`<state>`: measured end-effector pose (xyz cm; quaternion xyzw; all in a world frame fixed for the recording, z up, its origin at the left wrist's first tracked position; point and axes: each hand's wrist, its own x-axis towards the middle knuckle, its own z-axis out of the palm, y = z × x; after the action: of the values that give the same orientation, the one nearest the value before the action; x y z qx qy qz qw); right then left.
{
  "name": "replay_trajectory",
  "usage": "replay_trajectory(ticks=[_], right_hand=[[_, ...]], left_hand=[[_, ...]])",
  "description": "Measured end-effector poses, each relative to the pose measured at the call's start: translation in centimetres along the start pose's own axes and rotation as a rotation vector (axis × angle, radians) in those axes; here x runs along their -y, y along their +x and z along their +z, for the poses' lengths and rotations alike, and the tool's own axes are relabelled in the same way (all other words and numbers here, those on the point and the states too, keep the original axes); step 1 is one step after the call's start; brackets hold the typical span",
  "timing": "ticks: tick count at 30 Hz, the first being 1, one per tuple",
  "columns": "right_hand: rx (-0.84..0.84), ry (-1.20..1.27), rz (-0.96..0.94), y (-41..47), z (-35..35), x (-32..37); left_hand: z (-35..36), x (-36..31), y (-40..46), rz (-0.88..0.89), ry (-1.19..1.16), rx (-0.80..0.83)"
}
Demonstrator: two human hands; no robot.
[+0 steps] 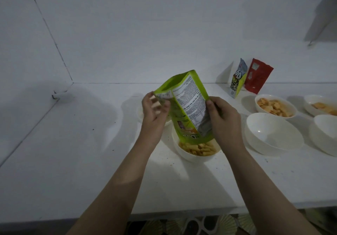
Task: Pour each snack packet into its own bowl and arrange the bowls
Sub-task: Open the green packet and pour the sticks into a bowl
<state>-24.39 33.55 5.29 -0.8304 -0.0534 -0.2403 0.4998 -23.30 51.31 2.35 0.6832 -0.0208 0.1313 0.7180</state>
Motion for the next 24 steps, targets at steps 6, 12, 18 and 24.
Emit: replay_trajectory(ticks=[6,12,18,24], right_hand=[[0.000,0.167,0.102,-0.6,-0.3,-1.1],[0.131,0.311,0.130,-0.5,-1.1,-0.7],[0.205,0.373,0.207,-0.9,-1.9,-1.6],[0.054,0.521,0.176,0.1,-3.2,0.0]], left_hand=[[1.9,0.2,0.7,-0.202,-0.289,0.214],[2.5,-0.2,1.0,-0.145,-0.248,0.274],[2.6,-1.1,1.9,-0.075,-0.174,0.271],[3.3,-1.6,2.0,-0.044,-0.204,0.250]])
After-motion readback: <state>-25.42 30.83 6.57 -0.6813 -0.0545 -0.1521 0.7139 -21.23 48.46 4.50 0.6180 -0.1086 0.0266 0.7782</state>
